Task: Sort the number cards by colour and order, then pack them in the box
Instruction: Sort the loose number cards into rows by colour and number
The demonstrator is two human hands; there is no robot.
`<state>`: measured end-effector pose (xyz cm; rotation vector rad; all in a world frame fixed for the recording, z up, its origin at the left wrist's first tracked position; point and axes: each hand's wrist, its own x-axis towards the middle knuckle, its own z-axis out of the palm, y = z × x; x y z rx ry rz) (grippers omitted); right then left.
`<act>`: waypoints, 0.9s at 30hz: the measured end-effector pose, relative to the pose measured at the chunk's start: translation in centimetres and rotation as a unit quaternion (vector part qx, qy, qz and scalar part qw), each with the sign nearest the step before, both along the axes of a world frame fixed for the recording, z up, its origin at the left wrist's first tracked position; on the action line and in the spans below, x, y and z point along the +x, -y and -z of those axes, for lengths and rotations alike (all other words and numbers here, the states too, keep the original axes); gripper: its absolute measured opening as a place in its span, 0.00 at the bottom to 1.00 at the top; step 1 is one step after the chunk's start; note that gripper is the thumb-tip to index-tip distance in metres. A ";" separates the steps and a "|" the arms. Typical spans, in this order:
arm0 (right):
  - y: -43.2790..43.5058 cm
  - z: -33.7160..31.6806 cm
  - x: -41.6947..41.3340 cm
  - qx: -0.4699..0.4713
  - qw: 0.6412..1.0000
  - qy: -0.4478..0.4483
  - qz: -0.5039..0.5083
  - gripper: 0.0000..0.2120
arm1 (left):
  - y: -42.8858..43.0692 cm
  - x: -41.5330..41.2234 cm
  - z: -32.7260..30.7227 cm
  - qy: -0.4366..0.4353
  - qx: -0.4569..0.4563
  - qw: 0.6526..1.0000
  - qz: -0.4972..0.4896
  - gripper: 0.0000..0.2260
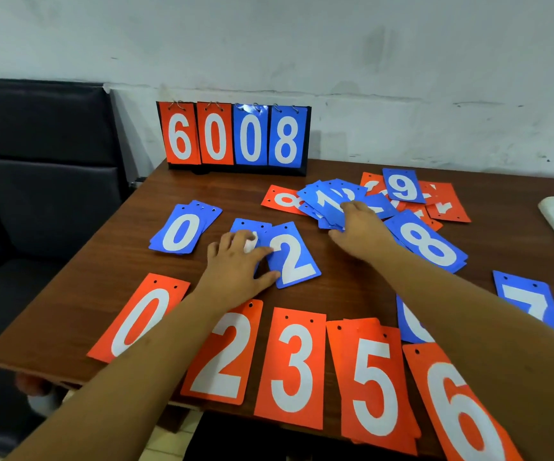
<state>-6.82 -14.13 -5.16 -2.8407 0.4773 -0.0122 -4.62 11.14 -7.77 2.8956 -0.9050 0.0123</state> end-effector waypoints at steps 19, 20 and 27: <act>-3.7 -0.8 -3.9 -0.148 0.932 0.253 -0.214 0.11 | 4.6 0.3 -3.2 -0.377 -0.549 0.725 -0.174 0.19; -4.3 -0.6 -4.4 -0.136 0.920 0.246 -0.273 0.12 | 4.8 0.5 -3.2 -0.412 -0.585 0.675 -0.179 0.17; -2.2 0.2 -2.6 0.045 0.969 0.213 -0.120 0.17 | 4.5 1.8 -1.9 -0.312 -0.556 0.734 -0.233 0.08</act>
